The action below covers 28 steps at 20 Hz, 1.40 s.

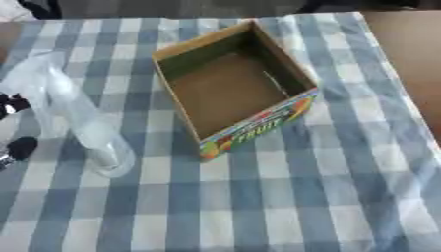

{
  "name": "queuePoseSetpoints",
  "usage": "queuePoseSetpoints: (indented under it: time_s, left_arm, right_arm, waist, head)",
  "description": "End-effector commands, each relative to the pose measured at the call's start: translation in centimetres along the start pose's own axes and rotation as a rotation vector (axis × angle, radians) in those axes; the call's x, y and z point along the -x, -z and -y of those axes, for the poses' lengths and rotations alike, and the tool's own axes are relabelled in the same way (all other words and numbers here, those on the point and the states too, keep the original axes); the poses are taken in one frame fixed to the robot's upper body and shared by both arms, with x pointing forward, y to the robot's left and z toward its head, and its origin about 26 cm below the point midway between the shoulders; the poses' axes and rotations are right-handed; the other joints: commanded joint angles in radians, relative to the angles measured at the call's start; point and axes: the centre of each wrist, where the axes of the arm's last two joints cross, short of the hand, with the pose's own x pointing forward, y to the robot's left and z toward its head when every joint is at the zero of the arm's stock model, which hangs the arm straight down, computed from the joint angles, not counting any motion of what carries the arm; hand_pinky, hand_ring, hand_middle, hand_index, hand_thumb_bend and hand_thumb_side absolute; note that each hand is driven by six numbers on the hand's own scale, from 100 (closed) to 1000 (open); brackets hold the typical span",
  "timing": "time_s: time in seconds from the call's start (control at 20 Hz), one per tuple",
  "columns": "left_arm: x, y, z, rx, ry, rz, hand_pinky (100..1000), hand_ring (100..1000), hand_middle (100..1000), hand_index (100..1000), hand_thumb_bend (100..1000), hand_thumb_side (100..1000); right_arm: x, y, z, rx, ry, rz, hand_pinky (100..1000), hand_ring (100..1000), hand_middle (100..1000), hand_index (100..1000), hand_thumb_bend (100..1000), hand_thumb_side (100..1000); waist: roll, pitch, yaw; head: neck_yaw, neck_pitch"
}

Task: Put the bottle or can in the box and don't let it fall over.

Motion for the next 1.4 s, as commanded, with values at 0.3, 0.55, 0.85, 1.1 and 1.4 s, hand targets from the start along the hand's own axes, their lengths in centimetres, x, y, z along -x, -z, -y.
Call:
queuePoseSetpoints:
  time_s: [0.3, 0.55, 0.85, 1.1, 1.4]
  left_arm:
    - [-0.1, 0.8, -0.3, -0.034, 0.037, -0.044, 1000, 1000, 1000, 978, 254, 1000]
    - [-0.2, 1.3, 0.0, -0.013, 0.048, -0.033, 1000, 1000, 1000, 967, 240, 1000]
    - [-0.1, 1.7, 0.1, -0.003, 0.046, -0.026, 1000, 1000, 1000, 964, 231, 1000]
    - [-0.3, 2.1, 0.1, -0.02, 0.037, -0.021, 1000, 1000, 1000, 952, 225, 1000]
    - [-0.7, 2.9, 0.1, -0.03, 0.025, -0.005, 1000, 1000, 1000, 940, 225, 1000]
  right_arm:
    - [-0.8, 0.4, -0.2, -0.023, -0.006, 0.028, 948, 963, 1000, 917, 100, 368]
    - [-0.8, 0.4, -0.2, -0.025, -0.004, 0.026, 947, 961, 1000, 917, 100, 374]
    - [-0.8, 0.4, -0.2, -0.026, -0.001, 0.024, 946, 960, 1000, 916, 100, 383]
    - [-0.8, 0.3, -0.2, -0.028, 0.0, 0.019, 946, 959, 1000, 916, 100, 393]
    - [-0.8, 0.3, -0.3, -0.028, 0.001, 0.018, 946, 959, 1000, 916, 100, 398]
  waist:
    - [0.001, -0.016, 0.0]
    - [0.001, -0.016, 0.0]
    - [0.001, -0.016, 0.0]
    - [0.001, -0.017, 0.0]
    - [0.002, -0.017, -0.003]
  head:
    - [0.005, -0.01]
    - [0.005, -0.012]
    - [0.006, -0.012]
    - [0.007, -0.016]
    - [0.008, -0.019]
